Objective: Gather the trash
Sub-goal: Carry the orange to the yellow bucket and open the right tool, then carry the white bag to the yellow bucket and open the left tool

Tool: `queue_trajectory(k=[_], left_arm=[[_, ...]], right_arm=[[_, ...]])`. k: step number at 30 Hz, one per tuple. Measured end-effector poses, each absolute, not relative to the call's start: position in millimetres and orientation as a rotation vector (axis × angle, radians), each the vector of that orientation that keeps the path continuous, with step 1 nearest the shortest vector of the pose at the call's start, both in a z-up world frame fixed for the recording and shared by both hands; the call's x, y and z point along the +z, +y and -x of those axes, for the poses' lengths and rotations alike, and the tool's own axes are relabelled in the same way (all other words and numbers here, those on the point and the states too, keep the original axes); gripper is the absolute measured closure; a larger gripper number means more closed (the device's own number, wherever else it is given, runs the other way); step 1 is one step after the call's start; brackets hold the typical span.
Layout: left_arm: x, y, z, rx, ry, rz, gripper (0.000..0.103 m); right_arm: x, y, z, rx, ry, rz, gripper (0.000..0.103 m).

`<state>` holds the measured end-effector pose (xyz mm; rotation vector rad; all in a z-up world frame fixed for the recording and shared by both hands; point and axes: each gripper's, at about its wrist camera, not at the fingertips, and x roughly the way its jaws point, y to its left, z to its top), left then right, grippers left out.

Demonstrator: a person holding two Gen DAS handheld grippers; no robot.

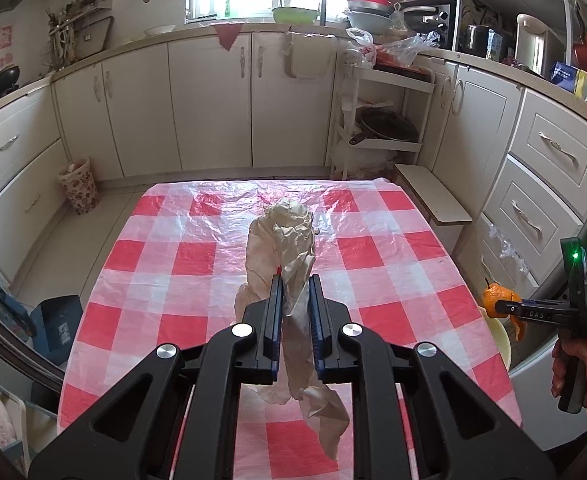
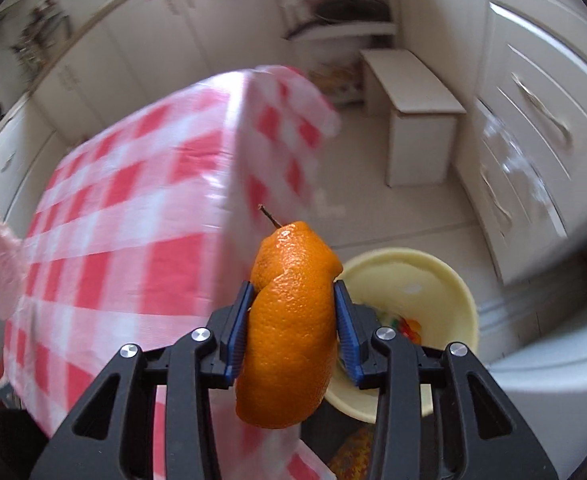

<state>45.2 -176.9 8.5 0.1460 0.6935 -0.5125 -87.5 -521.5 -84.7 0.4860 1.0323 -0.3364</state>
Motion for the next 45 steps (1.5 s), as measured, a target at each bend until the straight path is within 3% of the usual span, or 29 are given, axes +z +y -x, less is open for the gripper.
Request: queue_trajectory(k=[4, 7, 14, 24, 34, 45], left_arm=[[5, -187, -43, -0.522, 0.697, -0.157, 0.091], [3, -194, -40, -0.529, 0.698, -0.164, 0.091], [0, -203, -37, -0.565, 0.707, -0.160, 0.091], [15, -209, -22, -0.709, 0.681, -0.093, 0.091], [15, -282, 14, -0.977, 0.830, 0.064, 0.091], [-84, -454, 43, -0.965, 1.107, -0.005, 0.091]], right_arm=[[-108, -548, 103, -0.406, 1.072, -0.555, 0.060], [-113, -558, 106, -0.438, 1.074, -0.601, 0.044], [-68, -557, 112, -0.409, 0.907, -0.623, 0.035], [-11, -525, 111, -0.283, 0.750, -0.554, 0.034], [63, -522, 150, -0.312, 0.472, -0.442, 0.030], [86, -572, 188, -0.410, 0.340, -0.512, 0.028]])
